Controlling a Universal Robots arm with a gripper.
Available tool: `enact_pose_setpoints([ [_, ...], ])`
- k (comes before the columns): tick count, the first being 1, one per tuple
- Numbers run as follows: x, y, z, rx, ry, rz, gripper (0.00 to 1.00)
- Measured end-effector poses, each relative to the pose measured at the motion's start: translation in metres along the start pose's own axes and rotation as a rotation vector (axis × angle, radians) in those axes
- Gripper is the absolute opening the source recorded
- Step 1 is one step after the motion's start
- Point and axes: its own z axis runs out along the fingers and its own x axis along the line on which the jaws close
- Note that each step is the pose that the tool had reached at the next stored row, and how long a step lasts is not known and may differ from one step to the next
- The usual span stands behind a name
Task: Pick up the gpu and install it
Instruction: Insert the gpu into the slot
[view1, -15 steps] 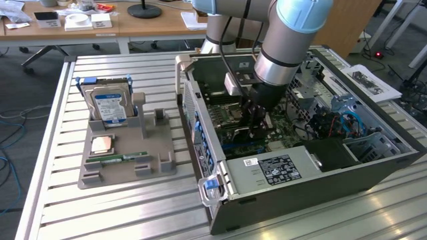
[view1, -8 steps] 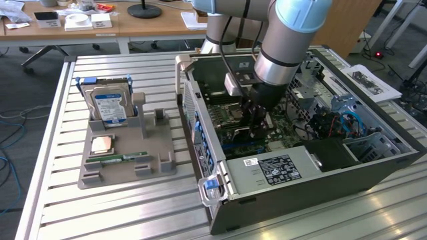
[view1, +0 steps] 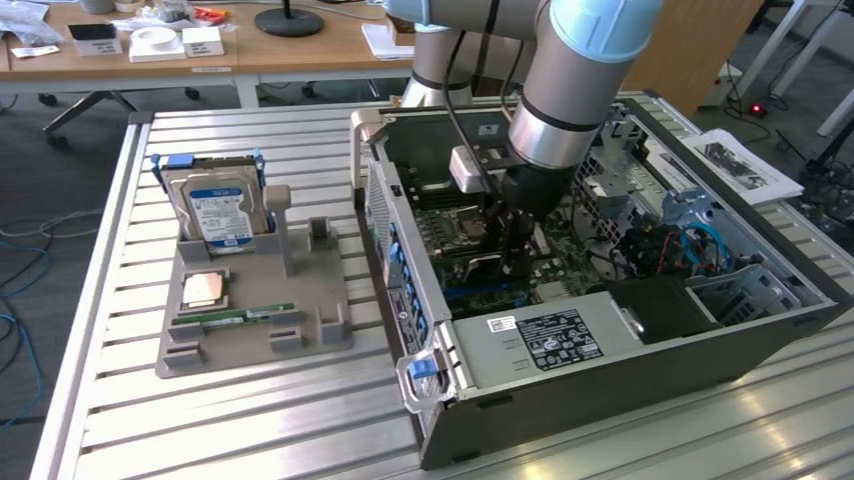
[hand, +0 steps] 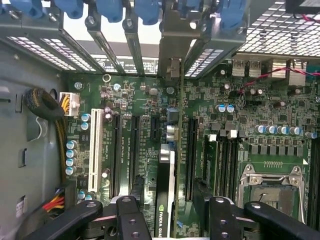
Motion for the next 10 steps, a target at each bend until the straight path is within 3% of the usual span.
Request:
enact_pose_setpoints([
  [10, -0.0002, 0.0029, -0.0038, 0.0064, 0.0002, 0.0, 0.52],
])
